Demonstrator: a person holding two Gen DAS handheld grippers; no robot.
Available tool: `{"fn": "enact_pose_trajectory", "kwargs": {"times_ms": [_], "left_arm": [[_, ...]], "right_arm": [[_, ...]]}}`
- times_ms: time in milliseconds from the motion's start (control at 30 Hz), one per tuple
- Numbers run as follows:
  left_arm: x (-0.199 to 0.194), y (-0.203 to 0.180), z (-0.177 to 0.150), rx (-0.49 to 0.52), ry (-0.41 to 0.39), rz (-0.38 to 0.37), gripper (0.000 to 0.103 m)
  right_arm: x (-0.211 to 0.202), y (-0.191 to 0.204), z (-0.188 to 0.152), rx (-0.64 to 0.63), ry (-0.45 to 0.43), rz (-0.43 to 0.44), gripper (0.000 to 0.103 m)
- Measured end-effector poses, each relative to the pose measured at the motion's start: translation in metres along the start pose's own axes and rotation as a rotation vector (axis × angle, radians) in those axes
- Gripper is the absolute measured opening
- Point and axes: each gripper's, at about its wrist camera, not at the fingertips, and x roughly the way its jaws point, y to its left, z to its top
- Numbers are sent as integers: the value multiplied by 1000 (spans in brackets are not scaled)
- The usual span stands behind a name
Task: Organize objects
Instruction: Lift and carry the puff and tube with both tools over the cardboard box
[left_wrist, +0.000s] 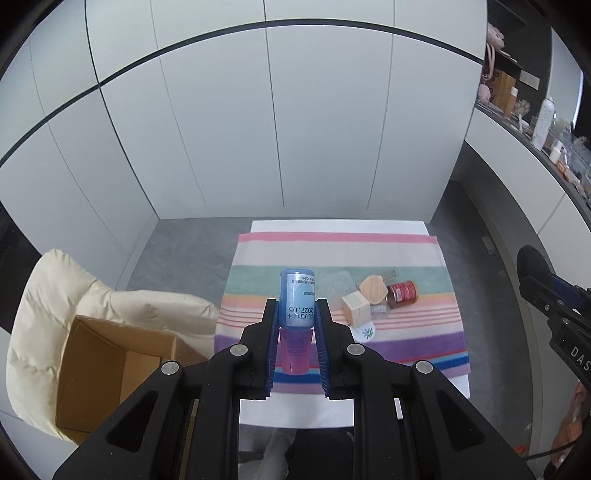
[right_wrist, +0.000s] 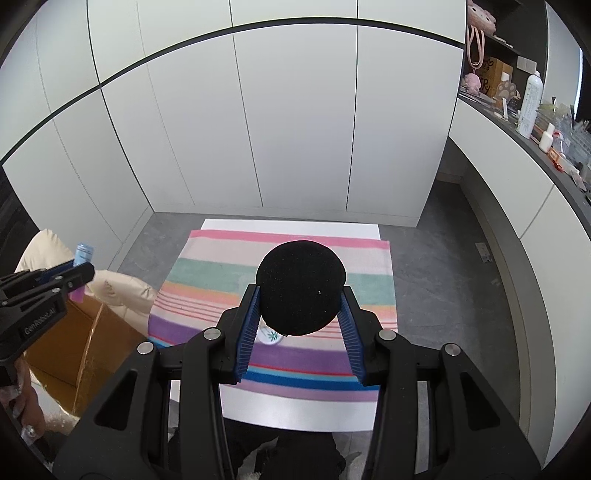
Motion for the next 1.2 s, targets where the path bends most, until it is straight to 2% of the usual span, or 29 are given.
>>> {"fn": "enact_pose_trajectory", "kwargs": {"times_ms": [233,367,567,767,900,1200], "left_arm": [[-23,1,-27,9,-27,-11,19],[-31,-1,-39,16,-25,-29,19],[-41,-1,-64,10,-13,-47,19],[-52,10,-89,-31,-12,-88,19],[-55,20,-111,-51,17,-96,19],[-57,46,-140,-82,55,-52,19]], "right_arm": [[-21,-4,-35,1,2,8,44],[-37,-5,-54,6,-17,-12,44],[-57,-7,-84,23,-17,4,44],[-71,-12,-119,53,8,-1,44],[-78,-16,-141,61,40,-7,44],[-97,-24,-175,86,70,-10,44]]}}
